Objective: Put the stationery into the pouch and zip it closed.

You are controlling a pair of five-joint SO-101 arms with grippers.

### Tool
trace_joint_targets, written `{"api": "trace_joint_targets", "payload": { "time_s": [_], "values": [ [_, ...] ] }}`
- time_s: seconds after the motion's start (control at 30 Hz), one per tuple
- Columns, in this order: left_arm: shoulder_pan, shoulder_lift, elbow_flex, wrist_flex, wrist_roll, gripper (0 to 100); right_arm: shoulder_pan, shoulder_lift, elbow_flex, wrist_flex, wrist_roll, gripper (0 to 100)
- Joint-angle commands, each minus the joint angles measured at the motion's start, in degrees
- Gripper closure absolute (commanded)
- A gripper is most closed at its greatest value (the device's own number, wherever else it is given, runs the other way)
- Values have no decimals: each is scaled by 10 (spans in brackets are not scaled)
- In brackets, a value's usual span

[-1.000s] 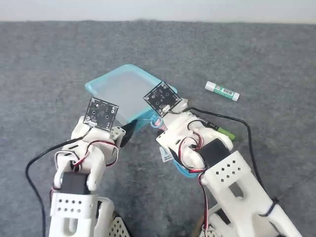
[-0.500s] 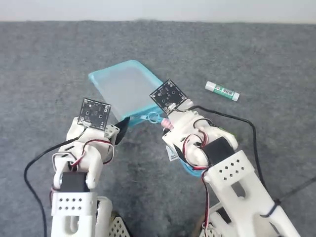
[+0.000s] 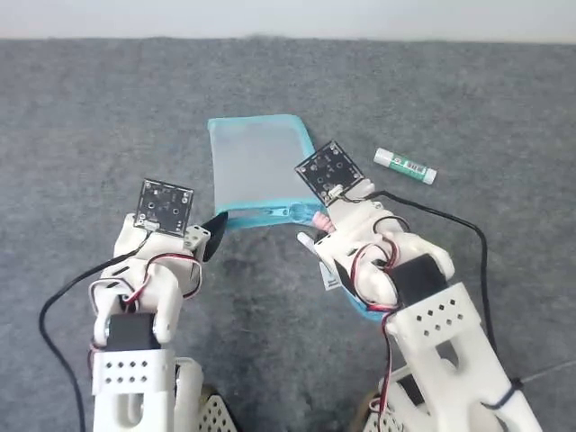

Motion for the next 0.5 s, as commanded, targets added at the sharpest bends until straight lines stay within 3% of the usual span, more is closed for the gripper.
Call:
{"api": "trace_joint_targets", "payload": {
  "time_s": [0.0,0.23,0.47],
  "values": [
    [19,8,0,-18,-4,695,-15,-35,-6,7,-6,992],
    [48,8,7,-27,39,695,-116,-73,-40,65,4,992],
    [48,8,55,-110,48,696,-162,-135,-34,96,35,992]
  ]
}}
